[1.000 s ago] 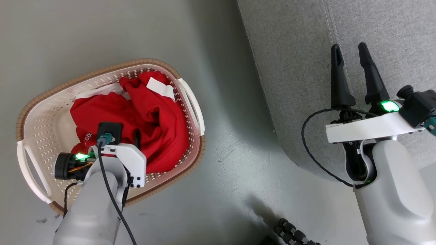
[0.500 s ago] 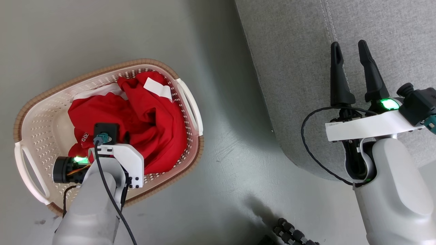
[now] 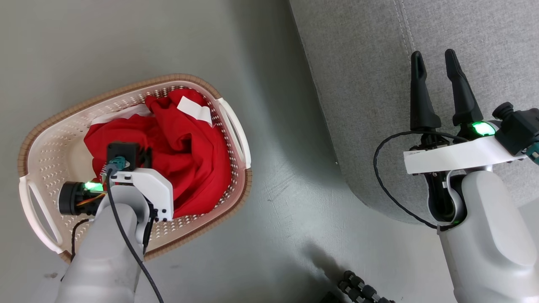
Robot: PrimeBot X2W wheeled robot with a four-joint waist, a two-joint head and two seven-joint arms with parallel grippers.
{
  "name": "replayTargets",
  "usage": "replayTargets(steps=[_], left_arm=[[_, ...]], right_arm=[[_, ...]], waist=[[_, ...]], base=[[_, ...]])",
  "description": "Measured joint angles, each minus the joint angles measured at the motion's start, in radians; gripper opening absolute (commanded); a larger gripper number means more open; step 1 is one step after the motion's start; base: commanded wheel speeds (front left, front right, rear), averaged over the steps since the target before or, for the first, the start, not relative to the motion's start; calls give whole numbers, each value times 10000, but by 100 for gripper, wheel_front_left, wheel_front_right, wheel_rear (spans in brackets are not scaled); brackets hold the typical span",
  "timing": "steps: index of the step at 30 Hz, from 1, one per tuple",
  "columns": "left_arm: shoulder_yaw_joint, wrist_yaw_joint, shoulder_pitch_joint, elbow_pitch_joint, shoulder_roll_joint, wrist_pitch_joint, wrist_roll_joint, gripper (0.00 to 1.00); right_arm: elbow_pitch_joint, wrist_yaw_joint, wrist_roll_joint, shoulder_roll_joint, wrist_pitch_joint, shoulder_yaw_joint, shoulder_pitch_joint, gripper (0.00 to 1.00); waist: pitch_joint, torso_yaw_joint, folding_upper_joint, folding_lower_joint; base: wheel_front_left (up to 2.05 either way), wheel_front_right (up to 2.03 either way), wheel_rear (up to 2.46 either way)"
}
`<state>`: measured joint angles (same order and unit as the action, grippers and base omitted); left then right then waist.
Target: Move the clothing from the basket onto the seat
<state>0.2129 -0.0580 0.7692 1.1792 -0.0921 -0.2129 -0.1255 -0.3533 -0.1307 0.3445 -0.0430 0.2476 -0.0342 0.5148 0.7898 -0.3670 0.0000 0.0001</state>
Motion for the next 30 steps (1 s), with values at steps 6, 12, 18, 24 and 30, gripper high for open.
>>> replayTargets(steps=[6,12,18,24,30], left_arm=[[-79,-4,0,-291,-79,-211,-59,0],[-79,-4,0,-690,-270,-314,-58,0],[-69,-4,-13,-1137,-232,-337,-58,0],[-102,-4,-93,-2006,-255,-339,-58,0],[-257,-12,-246,-3239,-267,-339,-58,0]], right_arm=[[0,0,0,0,0,25,1,100],[0,0,-10,0,0,105,1,100],[12,0,-33,0,0,203,1,100],[44,2,-123,-6,0,249,1,100],[92,2,-215,-121,0,259,2,100]], waist=[[-100,92,0,0],[-249,256,0,0],[-431,450,0,0],[-645,654,0,0],[-898,866,0,0]], base=[[0,0,0],[0,0,0],[0,0,0],[0,0,0],[0,0,0]])
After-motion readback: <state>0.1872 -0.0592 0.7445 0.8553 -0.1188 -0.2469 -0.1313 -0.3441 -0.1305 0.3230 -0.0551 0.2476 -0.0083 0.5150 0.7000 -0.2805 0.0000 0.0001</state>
